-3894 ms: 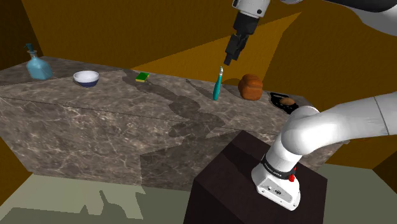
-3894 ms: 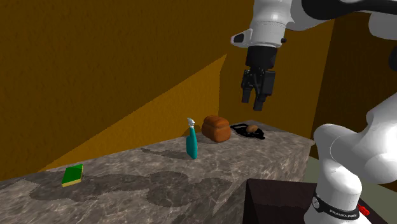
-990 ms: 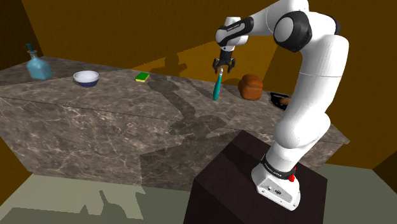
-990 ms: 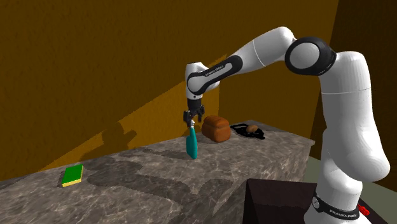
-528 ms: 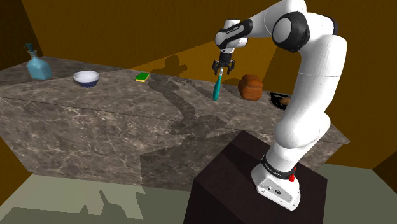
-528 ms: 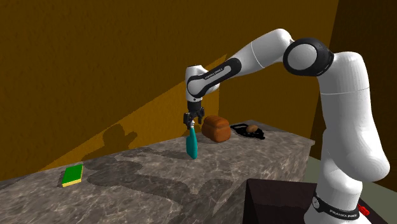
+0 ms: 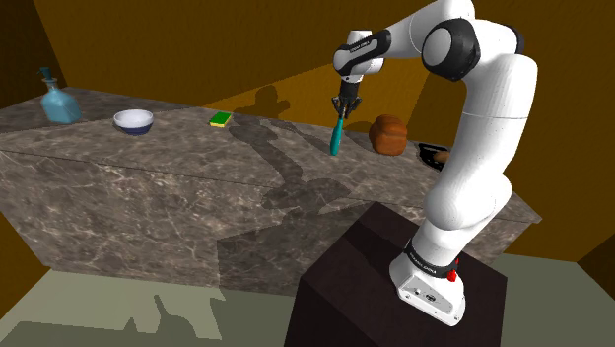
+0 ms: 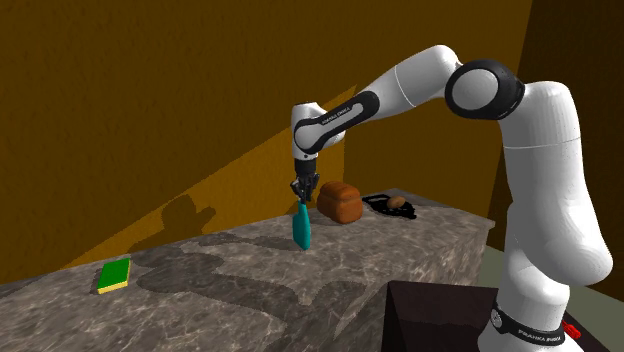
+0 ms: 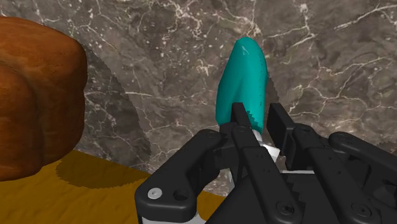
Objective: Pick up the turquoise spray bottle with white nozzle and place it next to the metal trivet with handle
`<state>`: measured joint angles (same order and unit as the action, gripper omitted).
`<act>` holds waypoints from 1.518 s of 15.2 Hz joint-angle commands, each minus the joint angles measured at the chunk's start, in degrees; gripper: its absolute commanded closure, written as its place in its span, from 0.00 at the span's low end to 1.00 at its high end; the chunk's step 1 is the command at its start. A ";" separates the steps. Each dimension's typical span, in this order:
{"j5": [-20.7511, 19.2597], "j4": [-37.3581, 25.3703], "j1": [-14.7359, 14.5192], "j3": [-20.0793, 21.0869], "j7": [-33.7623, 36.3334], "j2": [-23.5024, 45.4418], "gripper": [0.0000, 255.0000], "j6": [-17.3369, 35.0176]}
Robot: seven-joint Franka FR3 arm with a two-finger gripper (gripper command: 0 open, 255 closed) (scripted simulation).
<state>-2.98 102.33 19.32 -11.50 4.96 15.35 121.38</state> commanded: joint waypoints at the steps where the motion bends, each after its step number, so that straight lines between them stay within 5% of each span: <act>1: -0.01 0.00 0.01 -0.01 0.00 0.01 1.00 0.00; 23: -0.22 -8.97 0.56 -0.58 -1.83 -3.51 1.00 -12.32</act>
<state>-3.20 93.04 19.52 -11.83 3.77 12.32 109.17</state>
